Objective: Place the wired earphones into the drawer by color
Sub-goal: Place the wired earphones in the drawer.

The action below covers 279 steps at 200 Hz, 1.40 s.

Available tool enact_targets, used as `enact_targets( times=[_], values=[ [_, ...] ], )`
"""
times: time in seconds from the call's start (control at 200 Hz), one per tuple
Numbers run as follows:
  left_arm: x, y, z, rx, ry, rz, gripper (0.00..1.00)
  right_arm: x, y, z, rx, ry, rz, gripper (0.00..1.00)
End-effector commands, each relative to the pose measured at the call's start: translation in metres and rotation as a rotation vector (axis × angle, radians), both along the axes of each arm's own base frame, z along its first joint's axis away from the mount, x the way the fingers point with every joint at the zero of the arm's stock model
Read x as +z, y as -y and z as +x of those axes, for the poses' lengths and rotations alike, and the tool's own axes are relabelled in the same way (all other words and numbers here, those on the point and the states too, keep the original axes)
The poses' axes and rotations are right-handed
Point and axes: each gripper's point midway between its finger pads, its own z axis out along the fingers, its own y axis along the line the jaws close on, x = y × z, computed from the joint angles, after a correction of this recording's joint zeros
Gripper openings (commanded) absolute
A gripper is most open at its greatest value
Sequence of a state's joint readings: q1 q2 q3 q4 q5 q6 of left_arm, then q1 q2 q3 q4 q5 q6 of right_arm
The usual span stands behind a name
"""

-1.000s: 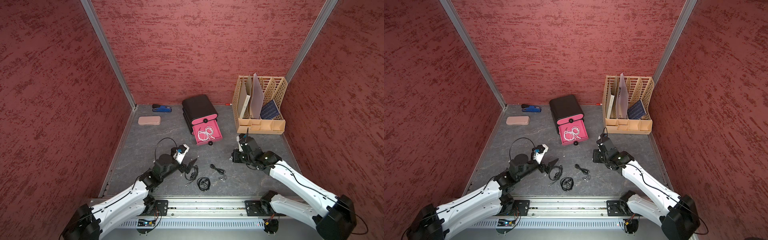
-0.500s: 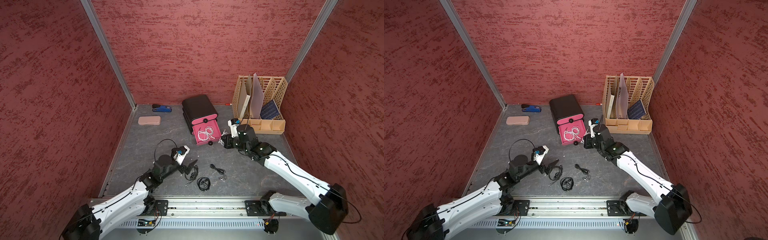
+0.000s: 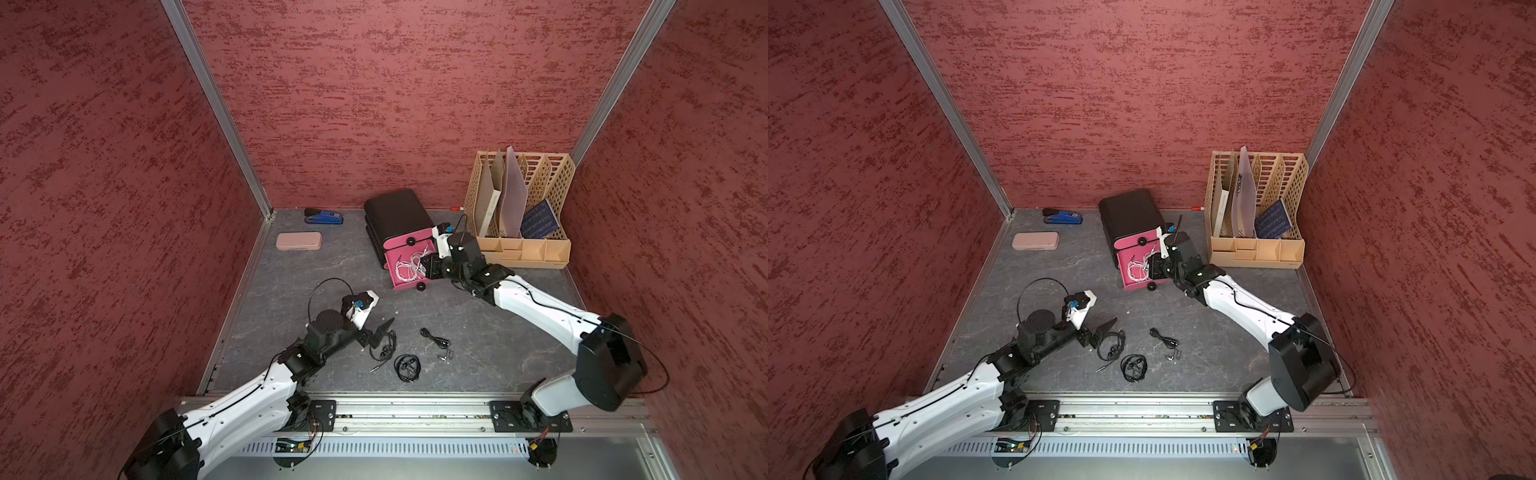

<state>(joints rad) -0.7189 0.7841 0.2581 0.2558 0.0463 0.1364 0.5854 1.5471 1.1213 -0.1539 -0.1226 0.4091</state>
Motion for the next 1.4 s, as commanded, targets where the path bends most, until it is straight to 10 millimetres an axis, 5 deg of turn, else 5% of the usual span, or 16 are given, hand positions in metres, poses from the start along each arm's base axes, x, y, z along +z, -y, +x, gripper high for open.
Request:
enact_targets(
  times=[0.0,0.235,0.506,0.646,0.701,1.157,1.393],
  values=[
    [0.005,0.000,0.000,0.003,0.027,-0.015,1.00,0.015,-0.007,0.021,-0.028,0.050,0.029,0.08],
    [0.005,0.000,0.000,0.005,0.027,-0.016,1.00,-0.013,-0.009,0.034,-0.070,-0.012,-0.020,0.08],
    [0.005,0.000,0.001,0.003,0.028,-0.016,1.00,-0.023,-0.010,0.037,-0.070,-0.032,-0.039,0.11],
    [0.005,0.000,0.001,0.004,0.028,-0.017,1.00,-0.022,-0.009,0.036,-0.071,-0.036,-0.044,0.42],
    [0.005,0.000,0.000,0.004,0.028,-0.017,1.00,-0.018,-0.007,0.035,-0.072,-0.033,-0.045,0.46],
    [0.009,-0.004,0.001,0.028,0.036,-0.030,1.00,-0.004,0.007,-0.005,-0.012,-0.013,-0.013,0.62],
    [0.012,-0.007,0.001,0.041,0.047,-0.038,1.00,-0.038,0.017,-0.031,0.003,-0.092,-0.026,0.63]
  ],
)
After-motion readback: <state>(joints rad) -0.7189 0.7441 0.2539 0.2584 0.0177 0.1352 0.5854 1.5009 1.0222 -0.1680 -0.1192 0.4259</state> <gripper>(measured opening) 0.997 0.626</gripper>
